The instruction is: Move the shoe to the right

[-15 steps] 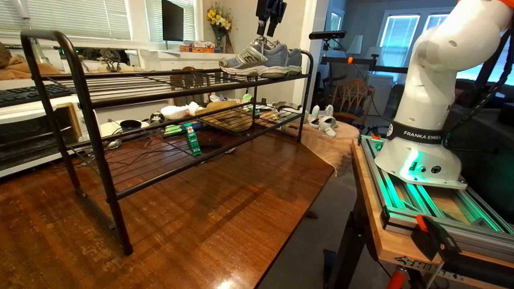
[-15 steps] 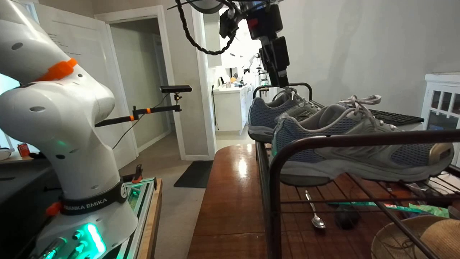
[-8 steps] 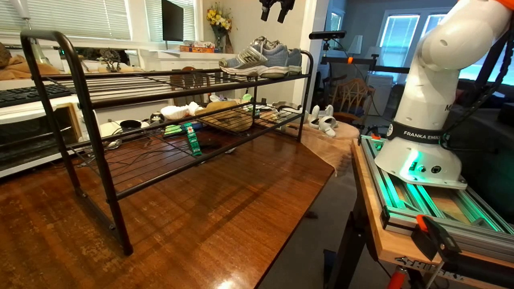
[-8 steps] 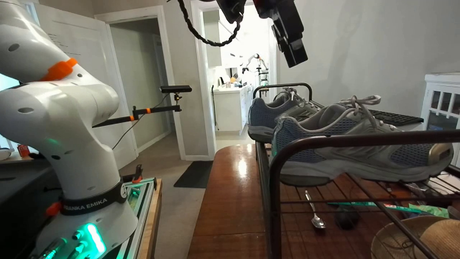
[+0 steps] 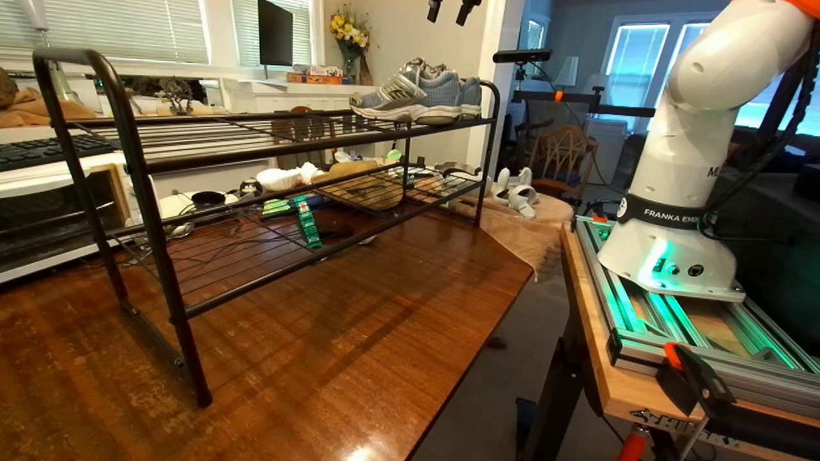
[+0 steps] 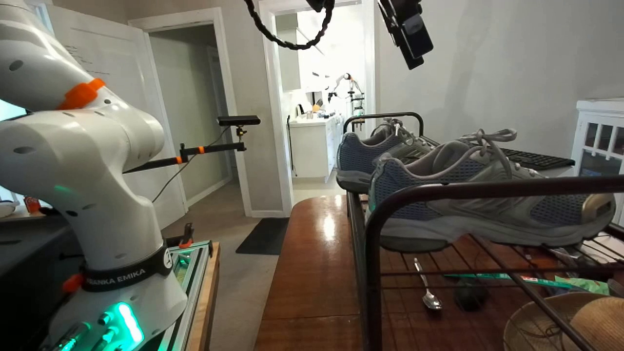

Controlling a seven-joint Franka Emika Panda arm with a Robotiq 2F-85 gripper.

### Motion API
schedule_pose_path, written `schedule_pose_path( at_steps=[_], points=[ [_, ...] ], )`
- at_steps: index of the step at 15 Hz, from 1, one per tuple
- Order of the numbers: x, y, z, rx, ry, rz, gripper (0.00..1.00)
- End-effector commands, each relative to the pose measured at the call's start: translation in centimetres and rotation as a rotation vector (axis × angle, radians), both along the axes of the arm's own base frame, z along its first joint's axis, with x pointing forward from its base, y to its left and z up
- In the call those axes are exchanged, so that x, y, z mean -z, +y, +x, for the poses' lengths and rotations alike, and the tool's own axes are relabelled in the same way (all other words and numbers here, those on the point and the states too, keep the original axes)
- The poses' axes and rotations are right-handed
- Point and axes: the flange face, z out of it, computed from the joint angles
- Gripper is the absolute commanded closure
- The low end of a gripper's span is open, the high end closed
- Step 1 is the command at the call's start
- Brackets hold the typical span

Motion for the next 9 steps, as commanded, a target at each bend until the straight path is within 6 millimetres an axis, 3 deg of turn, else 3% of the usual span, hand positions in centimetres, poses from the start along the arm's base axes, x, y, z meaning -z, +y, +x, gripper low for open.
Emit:
schedule_pose_path(
  at_steps=[1,9],
  points=[
    [-0.50,-0.36,-0.42,0.027,-0.019,-0.013,0.00],
    [-0.56,-0.37,-0.17,0.008,-0.010,-0.002,0.00]
  ],
)
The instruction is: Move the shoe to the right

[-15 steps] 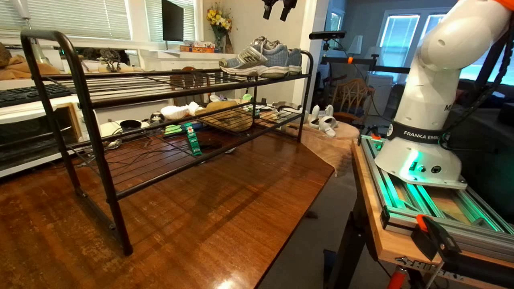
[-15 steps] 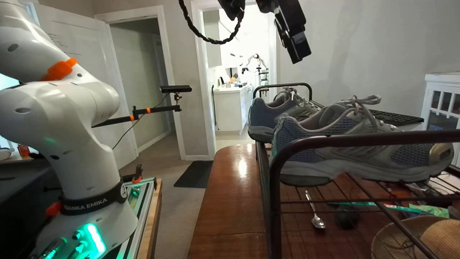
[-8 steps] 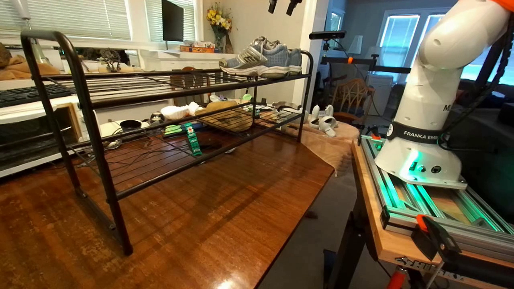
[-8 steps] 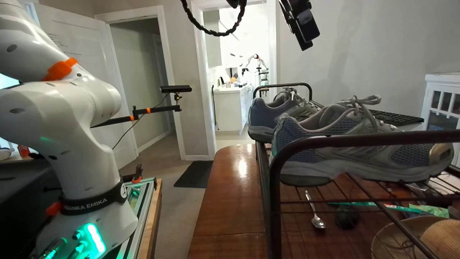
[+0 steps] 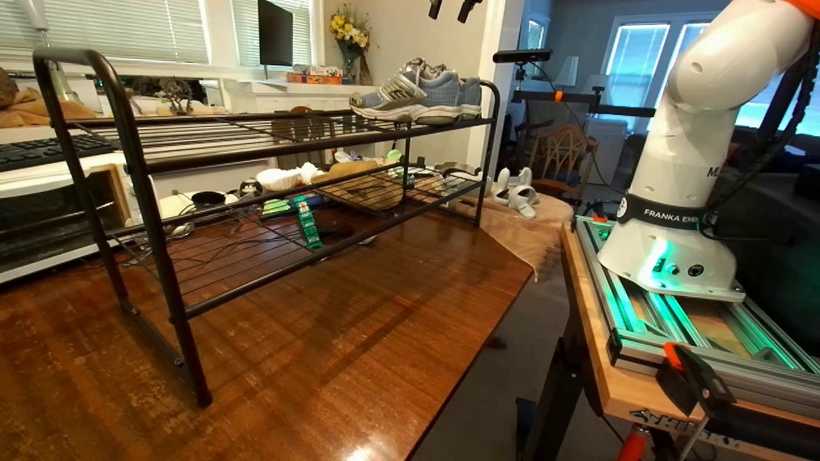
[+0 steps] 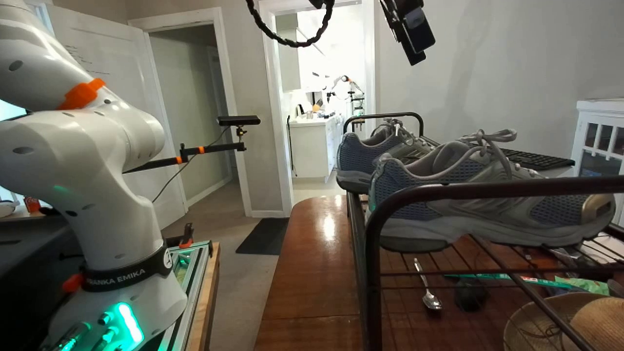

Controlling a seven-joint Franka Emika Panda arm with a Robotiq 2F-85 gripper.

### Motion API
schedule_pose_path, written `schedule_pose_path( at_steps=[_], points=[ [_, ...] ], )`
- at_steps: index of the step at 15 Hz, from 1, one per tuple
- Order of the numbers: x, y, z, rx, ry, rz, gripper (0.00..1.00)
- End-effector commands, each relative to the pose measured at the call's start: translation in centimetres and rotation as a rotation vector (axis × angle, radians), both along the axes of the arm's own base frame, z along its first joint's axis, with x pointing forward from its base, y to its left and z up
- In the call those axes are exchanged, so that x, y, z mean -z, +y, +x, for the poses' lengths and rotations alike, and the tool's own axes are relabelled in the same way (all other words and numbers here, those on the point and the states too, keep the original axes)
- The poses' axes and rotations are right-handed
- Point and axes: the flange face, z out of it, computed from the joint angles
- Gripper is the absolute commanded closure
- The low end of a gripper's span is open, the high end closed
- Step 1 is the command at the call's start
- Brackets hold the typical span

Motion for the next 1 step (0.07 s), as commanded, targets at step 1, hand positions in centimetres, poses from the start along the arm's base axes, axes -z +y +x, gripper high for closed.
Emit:
schedule_pose_path(
  at_steps=[1],
  points=[
    [-0.06,-0.01,0.01,0.000,0.001,0.000,0.00]
  ],
)
